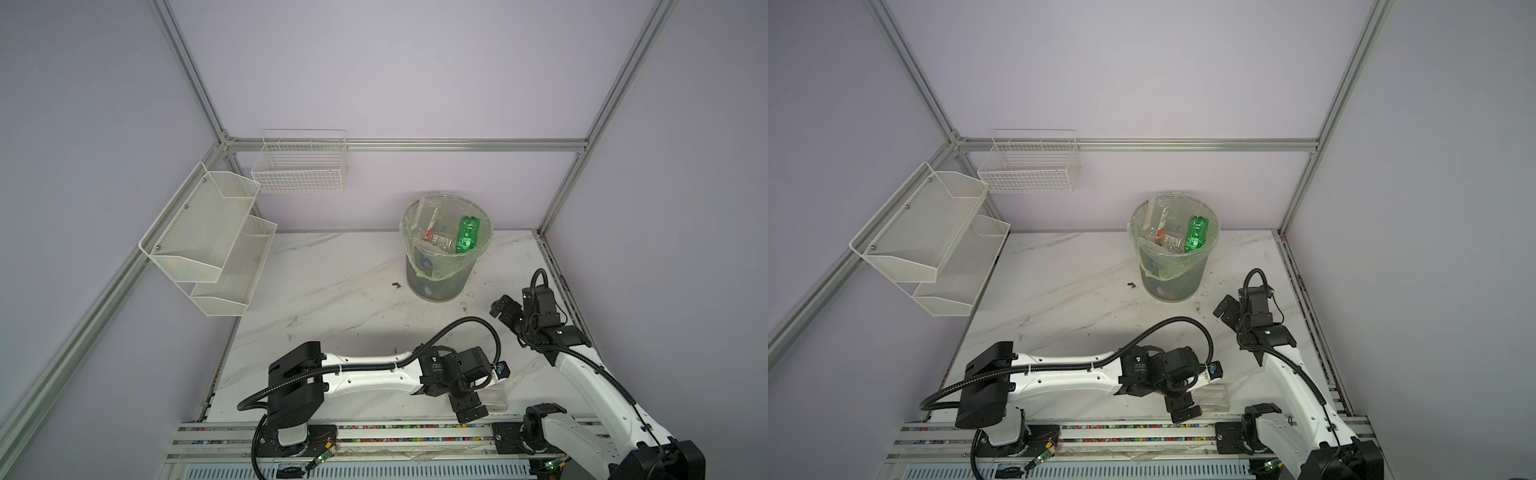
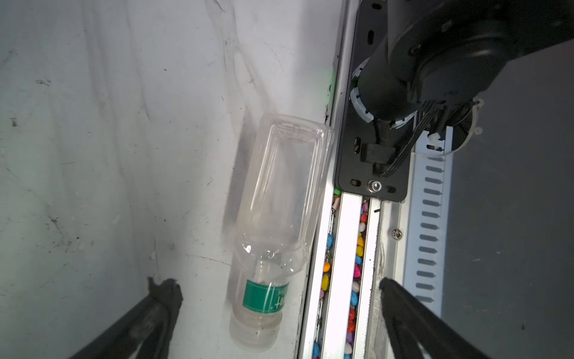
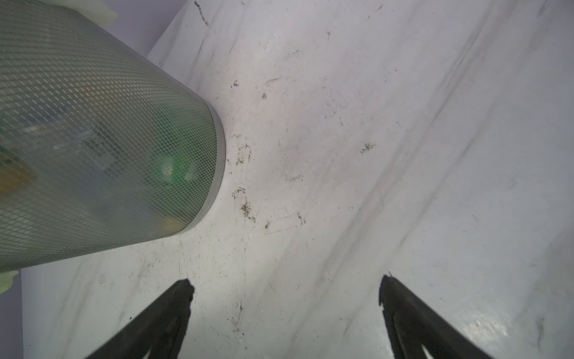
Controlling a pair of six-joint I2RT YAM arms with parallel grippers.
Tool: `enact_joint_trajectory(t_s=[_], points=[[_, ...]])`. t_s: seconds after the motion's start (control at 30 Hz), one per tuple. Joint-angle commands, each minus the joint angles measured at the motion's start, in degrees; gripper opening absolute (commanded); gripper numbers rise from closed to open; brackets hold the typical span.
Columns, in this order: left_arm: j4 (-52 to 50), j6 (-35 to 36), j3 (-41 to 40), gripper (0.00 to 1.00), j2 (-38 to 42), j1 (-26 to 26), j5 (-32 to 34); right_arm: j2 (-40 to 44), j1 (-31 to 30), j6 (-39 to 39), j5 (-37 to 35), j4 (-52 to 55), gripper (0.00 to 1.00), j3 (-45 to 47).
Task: Throw the plastic bottles in the bin
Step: Pick up the plastic bottle from the bottom-right of the table.
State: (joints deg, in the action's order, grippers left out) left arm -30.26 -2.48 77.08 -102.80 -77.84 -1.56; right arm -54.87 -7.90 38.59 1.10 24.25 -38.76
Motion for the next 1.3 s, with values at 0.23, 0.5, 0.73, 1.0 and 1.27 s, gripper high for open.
enact_joint_trajectory(t_s=[0.23,0.5,0.73,1.0,1.27], points=[[2.7,0.3,2.3,1.0,-5.1,-1.6,2.1,2.5,2.4,-3.6,6.1,-1.6,0.97,1.8],[3.1,1.0,4.4,1.0,-9.4,-2.4,3.7,3.6,2.6,-4.4,7.2,-2.0,0.97,2.6],[3.1,1.0,6.1,1.0,-11.0,-2.5,4.1,3.6,2.6,-4.9,7.5,-2.3,0.97,2.8],[3.3,0.6,7.8,0.92,-12.1,-2.4,4.2,4.0,2.6,-4.9,7.6,-2.5,0.97,3.0],[2.5,0.9,8.6,0.69,-12.9,-2.3,5.3,4.6,2.6,-5.1,7.8,-2.5,0.97,2.9]])
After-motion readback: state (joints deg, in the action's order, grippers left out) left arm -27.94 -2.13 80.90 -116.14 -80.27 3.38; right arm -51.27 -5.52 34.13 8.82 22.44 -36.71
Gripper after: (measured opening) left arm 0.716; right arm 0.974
